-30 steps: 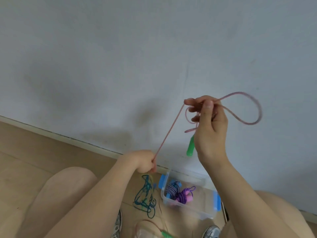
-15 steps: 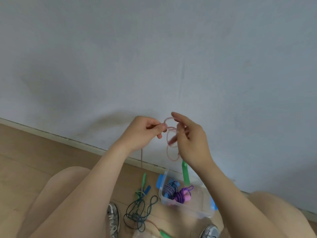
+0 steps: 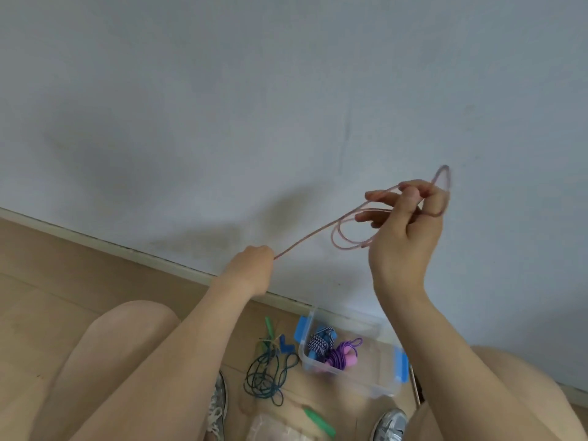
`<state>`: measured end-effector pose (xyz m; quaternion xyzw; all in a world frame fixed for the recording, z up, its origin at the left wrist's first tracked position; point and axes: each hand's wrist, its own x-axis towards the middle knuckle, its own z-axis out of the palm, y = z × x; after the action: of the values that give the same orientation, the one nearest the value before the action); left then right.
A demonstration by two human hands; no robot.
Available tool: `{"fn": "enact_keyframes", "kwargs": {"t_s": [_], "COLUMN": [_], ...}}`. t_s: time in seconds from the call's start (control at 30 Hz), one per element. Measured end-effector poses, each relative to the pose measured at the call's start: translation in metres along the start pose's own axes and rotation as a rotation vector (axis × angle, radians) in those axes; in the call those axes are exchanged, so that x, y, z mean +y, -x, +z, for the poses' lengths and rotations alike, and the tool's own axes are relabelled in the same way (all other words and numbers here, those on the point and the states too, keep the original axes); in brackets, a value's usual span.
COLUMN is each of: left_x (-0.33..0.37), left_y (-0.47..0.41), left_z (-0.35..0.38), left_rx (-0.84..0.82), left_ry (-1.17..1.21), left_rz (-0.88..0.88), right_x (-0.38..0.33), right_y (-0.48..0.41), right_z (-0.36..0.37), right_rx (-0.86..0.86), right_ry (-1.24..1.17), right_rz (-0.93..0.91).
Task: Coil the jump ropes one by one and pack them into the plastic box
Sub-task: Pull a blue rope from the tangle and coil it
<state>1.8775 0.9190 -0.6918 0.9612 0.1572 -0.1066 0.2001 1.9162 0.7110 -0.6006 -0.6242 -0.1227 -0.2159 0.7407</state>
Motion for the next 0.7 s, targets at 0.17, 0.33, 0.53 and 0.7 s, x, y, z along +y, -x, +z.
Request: {"fn": "enact_keyframes", "kwargs": {"t_s": [0.17,0.33,0.53,0.7], "left_x": [0.021,0.045,0.052,0.042], "left_y": [0.009,0.016,0.025,0.014], "left_z": [-0.015,-0.033,-0.049,-0.048], "left_rx": [0.055,0.078,-0.083,0.027], "left_ry": [0.262,0.838,1.511,1.529], "left_rz": [0.036,0.187,0.379,0.169], "right_x": [0.026,0.041,0.055,0.045], "right_y": [0.002,0.017,0.036,0.026], "right_z": [-0.008,0.0,0.008,0.01], "right_rx": [-0.185,-0.527,-1.021,-0.772], "right_ry": [0.365,0.645,0.576,0.485], "right_rz": [0.161,0.138,0.384,0.108]}}
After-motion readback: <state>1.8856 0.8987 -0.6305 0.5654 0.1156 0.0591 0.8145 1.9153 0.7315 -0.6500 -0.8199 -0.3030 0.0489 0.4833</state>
